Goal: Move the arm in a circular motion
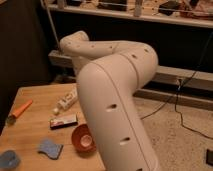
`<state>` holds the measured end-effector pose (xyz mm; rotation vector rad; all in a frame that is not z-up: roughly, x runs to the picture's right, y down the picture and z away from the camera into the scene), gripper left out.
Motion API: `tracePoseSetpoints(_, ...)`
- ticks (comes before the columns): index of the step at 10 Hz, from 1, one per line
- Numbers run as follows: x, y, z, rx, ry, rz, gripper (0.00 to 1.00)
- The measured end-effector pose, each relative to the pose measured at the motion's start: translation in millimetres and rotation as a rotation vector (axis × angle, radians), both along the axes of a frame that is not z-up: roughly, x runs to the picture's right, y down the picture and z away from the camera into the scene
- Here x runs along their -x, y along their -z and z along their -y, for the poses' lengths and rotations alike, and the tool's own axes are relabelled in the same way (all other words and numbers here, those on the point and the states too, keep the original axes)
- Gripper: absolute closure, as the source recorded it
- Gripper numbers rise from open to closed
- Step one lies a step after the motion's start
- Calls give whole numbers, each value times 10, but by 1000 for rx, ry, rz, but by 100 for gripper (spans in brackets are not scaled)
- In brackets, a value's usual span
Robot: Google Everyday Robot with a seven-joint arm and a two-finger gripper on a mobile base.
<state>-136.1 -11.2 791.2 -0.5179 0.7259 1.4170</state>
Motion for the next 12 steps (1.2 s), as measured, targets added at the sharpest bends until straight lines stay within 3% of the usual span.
tracePoseSetpoints(1,384,62,-136,12,30,38,35)
tracePoseSetpoints(3,773,214,-340,11,61,95,35)
tracePoseSetpoints(6,1089,670,-785,-2,108,199,35)
tracePoseSetpoints(7,1153,923,-1050,-1,123,245,35)
tracePoseSetpoints(9,1067,1282,-1473,-8,156,291,35)
tracePoseSetpoints(12,461,1638,-2007,10,169,257,35)
